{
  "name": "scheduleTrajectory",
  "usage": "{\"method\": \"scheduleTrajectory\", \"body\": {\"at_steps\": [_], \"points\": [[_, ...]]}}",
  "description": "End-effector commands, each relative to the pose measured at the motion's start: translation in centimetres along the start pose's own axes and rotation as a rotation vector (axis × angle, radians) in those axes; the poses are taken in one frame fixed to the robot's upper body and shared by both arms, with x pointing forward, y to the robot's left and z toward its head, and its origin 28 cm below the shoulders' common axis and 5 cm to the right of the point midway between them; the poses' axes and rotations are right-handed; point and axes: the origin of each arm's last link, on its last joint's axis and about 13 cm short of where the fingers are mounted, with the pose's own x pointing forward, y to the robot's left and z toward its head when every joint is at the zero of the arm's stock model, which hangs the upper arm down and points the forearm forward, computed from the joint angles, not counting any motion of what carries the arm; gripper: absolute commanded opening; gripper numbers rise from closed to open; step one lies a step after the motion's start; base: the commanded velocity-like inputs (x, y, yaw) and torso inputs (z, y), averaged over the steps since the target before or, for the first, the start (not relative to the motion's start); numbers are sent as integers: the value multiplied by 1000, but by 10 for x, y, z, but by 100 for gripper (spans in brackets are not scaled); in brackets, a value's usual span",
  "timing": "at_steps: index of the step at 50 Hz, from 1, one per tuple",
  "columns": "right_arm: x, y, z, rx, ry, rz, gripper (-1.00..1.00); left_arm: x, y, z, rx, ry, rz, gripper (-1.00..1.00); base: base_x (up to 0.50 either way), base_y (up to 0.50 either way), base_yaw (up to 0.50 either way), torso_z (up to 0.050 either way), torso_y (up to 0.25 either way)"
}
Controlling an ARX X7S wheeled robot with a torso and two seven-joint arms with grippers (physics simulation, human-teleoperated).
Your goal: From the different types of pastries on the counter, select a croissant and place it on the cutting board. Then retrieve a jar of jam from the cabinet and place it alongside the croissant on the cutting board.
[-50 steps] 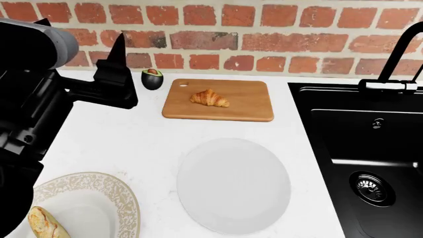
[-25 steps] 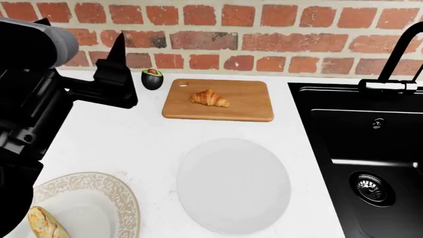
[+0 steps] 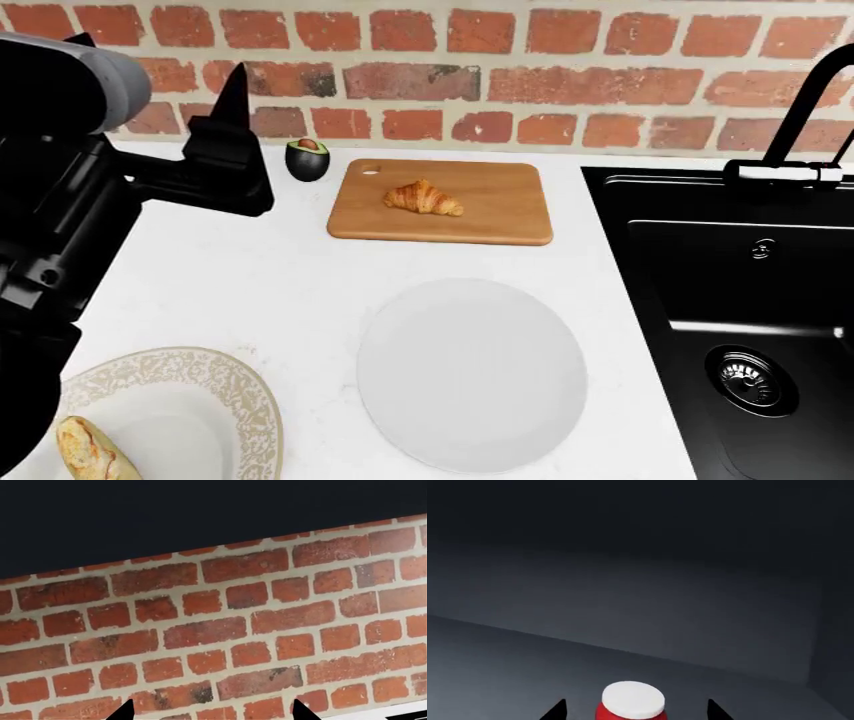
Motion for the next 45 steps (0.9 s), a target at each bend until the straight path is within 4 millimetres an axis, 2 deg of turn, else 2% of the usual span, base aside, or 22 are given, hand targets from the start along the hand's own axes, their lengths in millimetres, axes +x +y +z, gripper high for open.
{"method": "scheduleTrajectory", "body": {"at_steps": [1,32,45], "points": [[10,0,-11,24,50,13,100,0,0,0,0,0,0,100,0,0,0,0,0],[29,1,-35,105,96,41,100,1,1,1,2,-1,0,100,0,0,0,0,0],[33,5,-37,88,102,30,100,2,0,0,1,1,-3,100,0,0,0,0,0]]}}
